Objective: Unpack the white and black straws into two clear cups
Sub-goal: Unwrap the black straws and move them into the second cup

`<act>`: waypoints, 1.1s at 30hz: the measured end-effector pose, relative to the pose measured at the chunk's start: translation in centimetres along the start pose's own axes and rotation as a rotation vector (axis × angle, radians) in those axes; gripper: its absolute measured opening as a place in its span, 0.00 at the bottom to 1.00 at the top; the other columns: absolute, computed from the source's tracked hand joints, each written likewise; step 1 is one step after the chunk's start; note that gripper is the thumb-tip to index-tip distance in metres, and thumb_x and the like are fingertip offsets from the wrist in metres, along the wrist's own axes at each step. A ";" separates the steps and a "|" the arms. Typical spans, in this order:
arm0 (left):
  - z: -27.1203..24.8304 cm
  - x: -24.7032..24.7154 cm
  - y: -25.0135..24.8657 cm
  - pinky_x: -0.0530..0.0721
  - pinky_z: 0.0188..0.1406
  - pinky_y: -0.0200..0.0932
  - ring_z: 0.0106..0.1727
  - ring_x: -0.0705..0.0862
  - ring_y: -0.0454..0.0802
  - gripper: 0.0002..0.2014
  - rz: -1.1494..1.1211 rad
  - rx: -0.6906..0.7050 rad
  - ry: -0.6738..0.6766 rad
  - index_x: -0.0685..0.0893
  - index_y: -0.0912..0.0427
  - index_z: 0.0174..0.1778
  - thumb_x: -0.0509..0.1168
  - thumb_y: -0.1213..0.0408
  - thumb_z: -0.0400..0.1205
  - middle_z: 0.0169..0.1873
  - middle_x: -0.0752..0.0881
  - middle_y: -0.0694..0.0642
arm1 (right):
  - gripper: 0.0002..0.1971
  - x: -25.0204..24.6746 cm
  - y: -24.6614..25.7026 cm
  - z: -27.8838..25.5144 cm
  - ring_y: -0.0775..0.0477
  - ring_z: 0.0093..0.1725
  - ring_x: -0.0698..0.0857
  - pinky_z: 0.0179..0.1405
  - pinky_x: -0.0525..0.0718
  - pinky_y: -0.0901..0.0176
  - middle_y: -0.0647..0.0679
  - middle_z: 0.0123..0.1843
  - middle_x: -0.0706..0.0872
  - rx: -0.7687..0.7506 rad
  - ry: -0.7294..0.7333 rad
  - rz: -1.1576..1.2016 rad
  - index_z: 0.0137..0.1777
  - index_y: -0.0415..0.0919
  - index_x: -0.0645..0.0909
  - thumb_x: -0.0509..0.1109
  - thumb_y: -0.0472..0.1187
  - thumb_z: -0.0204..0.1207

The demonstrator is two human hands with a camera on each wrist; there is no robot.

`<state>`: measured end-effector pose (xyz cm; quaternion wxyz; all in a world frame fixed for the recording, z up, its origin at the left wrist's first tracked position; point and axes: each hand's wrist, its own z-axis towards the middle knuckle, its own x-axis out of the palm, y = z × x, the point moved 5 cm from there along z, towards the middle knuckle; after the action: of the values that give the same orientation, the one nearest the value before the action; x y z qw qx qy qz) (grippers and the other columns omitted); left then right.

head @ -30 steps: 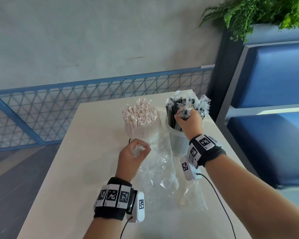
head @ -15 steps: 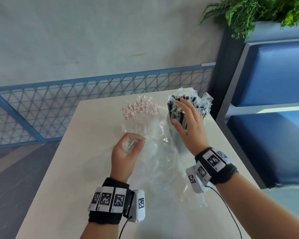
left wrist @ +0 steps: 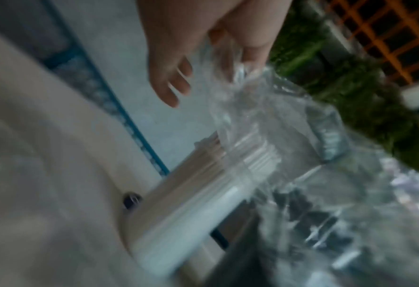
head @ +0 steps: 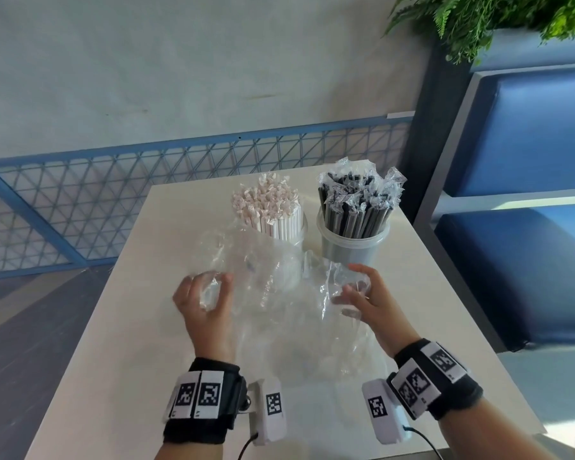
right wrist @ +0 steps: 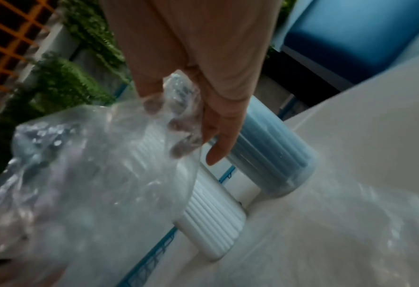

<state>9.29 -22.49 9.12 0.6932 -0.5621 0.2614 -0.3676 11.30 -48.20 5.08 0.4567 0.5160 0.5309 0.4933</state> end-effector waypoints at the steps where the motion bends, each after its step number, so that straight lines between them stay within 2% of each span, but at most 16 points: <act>1: 0.0 -0.5 -0.4 0.71 0.60 0.22 0.57 0.73 0.28 0.08 0.230 0.180 -0.030 0.84 0.51 0.39 0.72 0.53 0.70 0.60 0.73 0.59 | 0.17 -0.2 0.1 0.1 0.54 0.38 0.89 0.43 0.87 0.56 0.44 0.42 0.81 -0.003 -0.029 -0.016 0.67 0.45 0.68 0.65 0.38 0.79; 3: 0.2 -0.9 -0.6 0.71 0.60 0.31 0.58 0.73 0.45 0.08 0.500 0.453 0.020 0.86 0.52 0.35 0.70 0.51 0.69 0.61 0.74 0.60 | 0.17 -0.6 -0.1 0.1 0.50 0.29 0.83 0.35 0.87 0.56 0.45 0.36 0.75 0.011 -0.067 -0.031 0.66 0.42 0.69 0.65 0.38 0.79; 5: 0.5 -0.9 0.0 0.79 0.49 0.43 0.44 0.81 0.50 0.12 0.592 0.497 0.160 0.85 0.54 0.31 0.69 0.50 0.71 0.46 0.85 0.53 | 0.17 -0.7 -0.3 0.1 0.48 0.25 0.78 0.30 0.84 0.56 0.46 0.34 0.73 0.033 -0.065 -0.063 0.66 0.42 0.69 0.66 0.39 0.79; 6: 0.7 -0.7 0.6 0.80 0.40 0.44 0.35 0.82 0.47 0.14 0.553 0.399 0.264 0.83 0.55 0.30 0.68 0.49 0.73 0.35 0.87 0.48 | 0.16 -0.6 -0.5 0.1 0.48 0.24 0.77 0.27 0.83 0.57 0.46 0.34 0.72 0.037 -0.058 -0.086 0.65 0.43 0.70 0.66 0.40 0.79; 8: 0.4 -0.3 2.4 0.76 0.30 0.41 0.21 0.77 0.40 0.14 0.449 0.086 0.445 0.80 0.57 0.30 0.66 0.53 0.79 0.20 0.82 0.47 | 0.14 -0.4 -1.0 0.2 0.51 0.22 0.75 0.23 0.78 0.59 0.46 0.33 0.72 0.030 -0.047 -0.133 0.63 0.44 0.71 0.65 0.43 0.79; 10: 0.4 -1.0 3.9 0.71 0.23 0.37 0.16 0.70 0.41 0.16 0.449 -0.039 0.417 0.77 0.56 0.29 0.60 0.59 0.84 0.13 0.75 0.50 | 0.11 -0.9 -2.0 0.5 0.52 0.20 0.73 0.21 0.74 0.58 0.46 0.33 0.73 0.046 -0.093 -0.176 0.60 0.44 0.73 0.63 0.45 0.80; 13: 0.9 -3.2 5.0 0.70 0.24 0.41 0.15 0.70 0.45 0.18 0.510 -0.013 0.247 0.71 0.54 0.27 0.55 0.61 0.86 0.14 0.70 0.51 | 0.12 -2.7 -3.5 0.7 0.47 0.25 0.77 0.28 0.77 0.54 0.46 0.36 0.81 0.098 -0.235 -0.321 0.59 0.38 0.74 0.62 0.43 0.81; 16: 0.0 -3.4 5.6 0.69 0.24 0.41 0.17 0.70 0.45 0.16 0.568 0.060 0.290 0.71 0.54 0.30 0.54 0.61 0.86 0.15 0.70 0.50 | 0.20 -3.5 -3.0 0.1 0.39 0.49 0.83 0.51 0.79 0.48 0.38 0.55 0.81 -0.031 -0.294 -0.643 0.67 0.39 0.72 0.67 0.43 0.77; 18: -0.7 -3.1 6.1 0.67 0.24 0.36 0.20 0.71 0.44 0.14 0.565 0.093 0.325 0.71 0.54 0.33 0.53 0.62 0.86 0.17 0.71 0.48 | 0.27 -2.7 -1.6 -0.7 0.38 0.63 0.75 0.64 0.73 0.44 0.38 0.66 0.74 -0.187 -0.319 -0.783 0.72 0.41 0.69 0.69 0.50 0.75; 21: -1.0 -3.3 7.4 0.73 0.28 0.40 0.24 0.73 0.44 0.12 0.538 0.075 0.316 0.73 0.54 0.37 0.51 0.61 0.86 0.22 0.74 0.51 | 0.35 -0.4 -0.3 -1.4 0.35 0.77 0.60 0.74 0.60 0.36 0.42 0.77 0.64 -0.336 -0.239 -1.092 0.75 0.51 0.64 0.54 0.69 0.72; 23: -1.3 -3.5 8.0 0.75 0.29 0.42 0.24 0.74 0.44 0.11 0.533 0.058 0.336 0.73 0.54 0.39 0.51 0.62 0.86 0.24 0.78 0.55 | 0.37 1.0 -1.1 -1.6 0.33 0.81 0.48 0.72 0.50 0.29 0.41 0.82 0.55 -0.337 -0.131 -1.323 0.76 0.55 0.62 0.43 0.73 0.71; 24: -1.4 -3.4 8.1 0.75 0.29 0.39 0.24 0.74 0.43 0.11 0.537 0.055 0.365 0.74 0.53 0.39 0.52 0.63 0.86 0.25 0.79 0.56 | 0.38 1.5 -2.1 -1.5 0.33 0.82 0.45 0.70 0.51 0.27 0.39 0.83 0.53 -0.323 -0.077 -1.419 0.77 0.55 0.62 0.39 0.74 0.71; 27: -1.6 -3.3 9.1 0.75 0.33 0.35 0.26 0.76 0.42 0.10 0.535 -0.001 0.476 0.76 0.51 0.36 0.59 0.61 0.84 0.26 0.81 0.53 | 0.40 1.7 -5.7 -1.3 0.33 0.82 0.41 0.65 0.64 0.25 0.38 0.85 0.47 -0.175 0.079 -1.567 0.76 0.55 0.65 0.33 0.73 0.72; 28: -1.6 -3.2 9.5 0.76 0.35 0.37 0.27 0.77 0.42 0.10 0.541 -0.047 0.506 0.78 0.52 0.34 0.62 0.55 0.81 0.27 0.82 0.55 | 0.40 1.6 -6.7 -1.3 0.34 0.82 0.40 0.63 0.69 0.25 0.39 0.84 0.45 -0.138 0.110 -1.580 0.76 0.55 0.65 0.32 0.73 0.72; 30: -1.3 -2.8 10.0 0.77 0.38 0.41 0.32 0.81 0.47 0.19 0.595 -0.138 0.538 0.80 0.57 0.33 0.63 0.42 0.76 0.30 0.85 0.57 | 0.41 1.7 -8.4 -1.1 0.34 0.83 0.38 0.57 0.76 0.26 0.40 0.84 0.45 -0.090 0.153 -1.597 0.77 0.53 0.64 0.32 0.72 0.73; 33: -0.4 -0.9 9.5 0.75 0.37 0.42 0.35 0.82 0.52 0.23 0.650 -0.264 0.507 0.82 0.63 0.36 0.58 0.45 0.81 0.32 0.85 0.56 | 0.40 2.2 -9.4 -1.0 0.34 0.82 0.39 0.57 0.73 0.28 0.42 0.85 0.42 -0.024 0.208 -1.562 0.81 0.53 0.55 0.31 0.71 0.74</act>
<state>10.51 -21.03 -0.25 0.6088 -0.4264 0.6318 -0.2200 9.30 -45.83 -4.11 0.6247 -0.0601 0.7744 0.0809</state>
